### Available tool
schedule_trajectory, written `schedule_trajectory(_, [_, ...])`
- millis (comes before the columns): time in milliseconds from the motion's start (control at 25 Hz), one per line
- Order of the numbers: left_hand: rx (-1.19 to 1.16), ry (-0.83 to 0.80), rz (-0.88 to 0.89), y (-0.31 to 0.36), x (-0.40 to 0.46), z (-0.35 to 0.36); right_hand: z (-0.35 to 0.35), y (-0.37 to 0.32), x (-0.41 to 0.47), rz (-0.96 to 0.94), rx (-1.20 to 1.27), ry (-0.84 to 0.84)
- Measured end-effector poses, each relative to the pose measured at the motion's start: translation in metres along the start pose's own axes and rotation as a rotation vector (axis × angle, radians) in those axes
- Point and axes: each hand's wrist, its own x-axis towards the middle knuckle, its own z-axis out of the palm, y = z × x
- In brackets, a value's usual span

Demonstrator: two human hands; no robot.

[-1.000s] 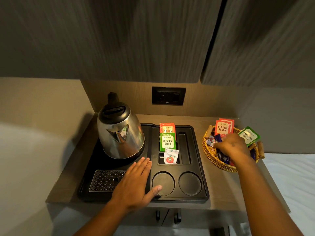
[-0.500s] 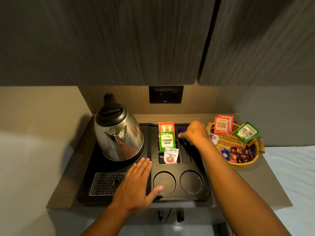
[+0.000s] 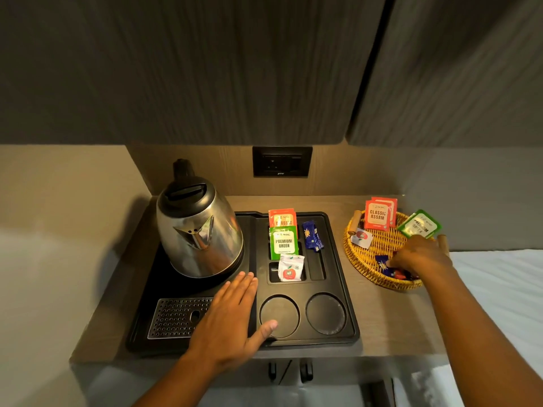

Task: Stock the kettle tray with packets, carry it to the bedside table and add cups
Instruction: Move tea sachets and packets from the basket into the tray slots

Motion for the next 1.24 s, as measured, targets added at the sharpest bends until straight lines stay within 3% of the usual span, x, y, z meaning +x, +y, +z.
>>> schedule_trajectory(360, [0.006, -0.004, -0.012, -0.003, 0.002, 0.005, -0.001, -0.003, 0.015, 0.053, 0.106, -0.026])
schedule_trajectory(920, [-0.004, -0.001, -0.004, -0.003, 0.001, 0.003, -0.013, 0.016, 0.016, 0.006, 0.341, 0.211])
schedule_trajectory(1240, [0.021, -0.005, -0.005, -0.004, 0.002, 0.005, -0.050, 0.020, -0.018, -0.123, 0.694, 0.571])
